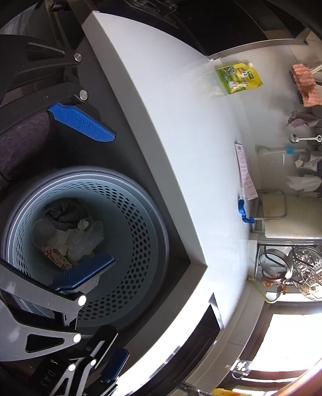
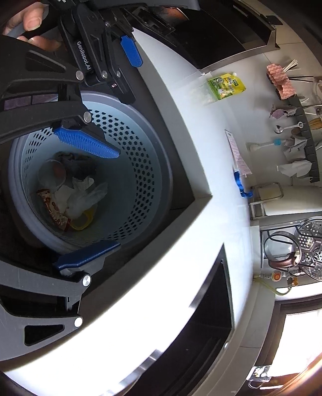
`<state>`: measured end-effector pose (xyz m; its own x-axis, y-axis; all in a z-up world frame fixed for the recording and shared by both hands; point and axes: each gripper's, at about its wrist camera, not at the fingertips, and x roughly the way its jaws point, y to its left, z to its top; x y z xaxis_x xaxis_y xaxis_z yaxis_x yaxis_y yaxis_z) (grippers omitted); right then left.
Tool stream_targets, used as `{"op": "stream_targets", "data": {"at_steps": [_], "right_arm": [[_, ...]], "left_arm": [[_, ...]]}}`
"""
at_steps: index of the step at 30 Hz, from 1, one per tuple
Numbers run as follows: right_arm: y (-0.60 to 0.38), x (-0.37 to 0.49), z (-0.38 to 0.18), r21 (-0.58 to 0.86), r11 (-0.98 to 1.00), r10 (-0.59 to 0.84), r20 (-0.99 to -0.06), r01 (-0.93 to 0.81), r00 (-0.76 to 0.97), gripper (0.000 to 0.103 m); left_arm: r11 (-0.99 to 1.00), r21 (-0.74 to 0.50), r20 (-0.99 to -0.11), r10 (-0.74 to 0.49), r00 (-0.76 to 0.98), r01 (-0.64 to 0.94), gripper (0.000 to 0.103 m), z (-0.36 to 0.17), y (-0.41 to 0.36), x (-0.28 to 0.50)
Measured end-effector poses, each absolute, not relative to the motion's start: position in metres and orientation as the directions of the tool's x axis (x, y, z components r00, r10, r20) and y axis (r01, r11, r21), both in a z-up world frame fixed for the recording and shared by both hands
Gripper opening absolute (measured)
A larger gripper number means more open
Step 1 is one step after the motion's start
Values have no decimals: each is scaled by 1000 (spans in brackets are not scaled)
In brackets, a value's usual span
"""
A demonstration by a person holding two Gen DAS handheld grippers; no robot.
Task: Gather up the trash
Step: 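Raise both open tools from the basket toward the counter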
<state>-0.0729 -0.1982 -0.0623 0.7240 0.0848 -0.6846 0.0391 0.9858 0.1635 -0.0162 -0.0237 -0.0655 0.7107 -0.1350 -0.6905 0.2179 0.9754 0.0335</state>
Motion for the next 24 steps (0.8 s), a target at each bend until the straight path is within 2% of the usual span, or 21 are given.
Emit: {"op": "stream_targets", "data": {"at_steps": [4,8,13,20,24], "right_arm": [[-200,-59,-32,166,986,99,-635,11,766,73],[-201,-37,-1,158,987,118,-592,-29,797,74],[-201,-1,39,100,995,80,-553,-29,829,74],[-194,64,93,-20,1000,2,-480,-13,877,80],[-191,112,119,-44,998,13,-458,-37,889,84]], "left_arm": [[977,16,-656,-150,740,213,95,-40,-15,-6],[980,-14,-623,-163,765,198,95,-10,-4,15],[983,-27,-569,-163,806,180,96,33,8,51],[986,-26,-457,-160,875,166,96,106,19,106],[990,-11,-423,-132,896,140,97,134,19,151]]}}
